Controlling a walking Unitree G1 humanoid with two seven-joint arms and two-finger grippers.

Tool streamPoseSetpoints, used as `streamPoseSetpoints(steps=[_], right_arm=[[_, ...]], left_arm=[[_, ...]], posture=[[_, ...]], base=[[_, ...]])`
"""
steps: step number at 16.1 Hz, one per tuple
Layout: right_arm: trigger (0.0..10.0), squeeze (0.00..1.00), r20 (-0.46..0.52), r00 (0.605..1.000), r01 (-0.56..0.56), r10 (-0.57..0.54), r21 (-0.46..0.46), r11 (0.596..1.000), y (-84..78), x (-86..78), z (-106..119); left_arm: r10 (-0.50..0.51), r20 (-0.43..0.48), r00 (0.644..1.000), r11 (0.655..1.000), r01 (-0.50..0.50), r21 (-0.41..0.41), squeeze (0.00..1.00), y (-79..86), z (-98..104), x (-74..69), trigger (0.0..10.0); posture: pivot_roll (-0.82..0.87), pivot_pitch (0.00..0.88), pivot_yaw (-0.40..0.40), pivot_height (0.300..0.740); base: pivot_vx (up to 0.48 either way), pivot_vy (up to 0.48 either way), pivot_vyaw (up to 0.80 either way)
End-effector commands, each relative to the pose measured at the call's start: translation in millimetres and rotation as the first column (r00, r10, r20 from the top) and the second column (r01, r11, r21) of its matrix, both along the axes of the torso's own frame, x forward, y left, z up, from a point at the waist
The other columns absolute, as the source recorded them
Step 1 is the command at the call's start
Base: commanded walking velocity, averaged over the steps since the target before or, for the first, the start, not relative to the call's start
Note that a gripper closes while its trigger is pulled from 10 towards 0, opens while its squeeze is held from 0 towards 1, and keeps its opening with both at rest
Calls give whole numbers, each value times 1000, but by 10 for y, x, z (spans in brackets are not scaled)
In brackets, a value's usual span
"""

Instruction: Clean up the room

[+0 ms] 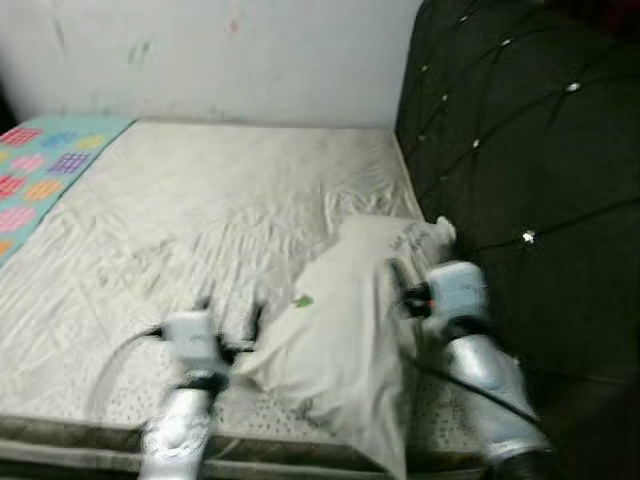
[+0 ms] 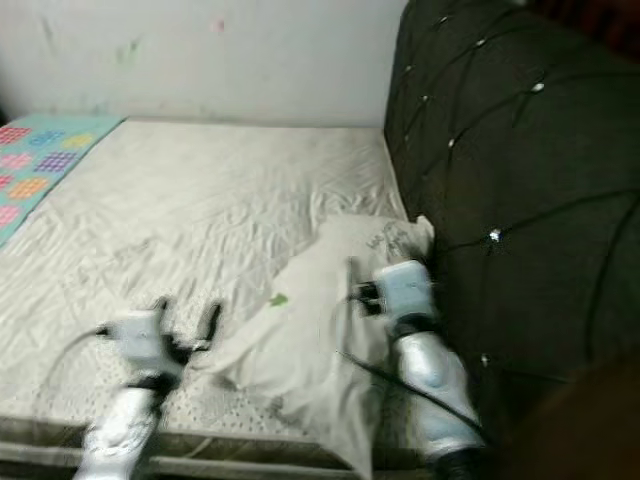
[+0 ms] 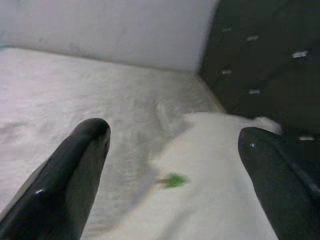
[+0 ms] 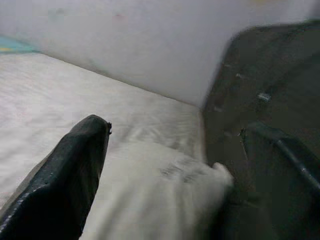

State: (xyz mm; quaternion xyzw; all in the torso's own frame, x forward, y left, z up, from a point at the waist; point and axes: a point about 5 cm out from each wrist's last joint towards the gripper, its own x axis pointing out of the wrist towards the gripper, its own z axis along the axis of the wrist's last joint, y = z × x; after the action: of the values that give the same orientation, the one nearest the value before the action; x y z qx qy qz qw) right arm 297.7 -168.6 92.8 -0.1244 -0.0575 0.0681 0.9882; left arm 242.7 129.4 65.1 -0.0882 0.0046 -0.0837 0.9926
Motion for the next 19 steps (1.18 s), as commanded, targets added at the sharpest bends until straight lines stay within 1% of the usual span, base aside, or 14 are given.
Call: streamPoseSetpoints(steps=[1,4,9,13,15,16,18,19], right_arm=[[10000,0,20,1000,-21,20,29,999,101,35,60],[10000,0,9,1000,-16,15,43,999,83,36,44],[10000,0,6,1000,-15,15,45,999,73,35,47],[10000,0,0,1000,-24,24,44,999,102,8,26],[10000,0,-2,1000,-19,19,45,999,70,-31,40],[10000,0,-17,1000,-21,22,40,999,50,-74,9],[10000,0,-43,999,-29,31,32,999,33,-128,-46],[10000,0,-49,998,-27,28,35,999,20,-147,-53]], left_arm=[[21,-3,1000,999,-20,33,0,101,-7,-11,10000],[19,-7,1000,999,-19,31,0,93,-13,-12,10000],[25,-12,1000,999,-25,32,0,83,-18,-14,10000],[33,-25,999,999,-33,30,0,90,-44,-55,10000],[34,-31,999,999,-33,30,0,83,-30,-83,10000],[34,-36,999,999,-33,29,0,83,-23,-111,10000],[26,-38,999,999,-25,33,0,87,1,-159,10000],[26,-31,999,999,-25,35,0,96,36,-174,10000]], posture=[[-94,0,-12,740],[-94,0,-12,740],[-92,0,-15,740],[-95,0,-13,740],[-92,0,-29,740],[-88,1,-31,740],[-83,13,-33,740],[-74,34,-39,740]], base=[[0,0,0],[0,0,0],[0,0,-783],[0,0,0],[0,0,0],[0,0,0],[0,0,0],[0,0,0]])
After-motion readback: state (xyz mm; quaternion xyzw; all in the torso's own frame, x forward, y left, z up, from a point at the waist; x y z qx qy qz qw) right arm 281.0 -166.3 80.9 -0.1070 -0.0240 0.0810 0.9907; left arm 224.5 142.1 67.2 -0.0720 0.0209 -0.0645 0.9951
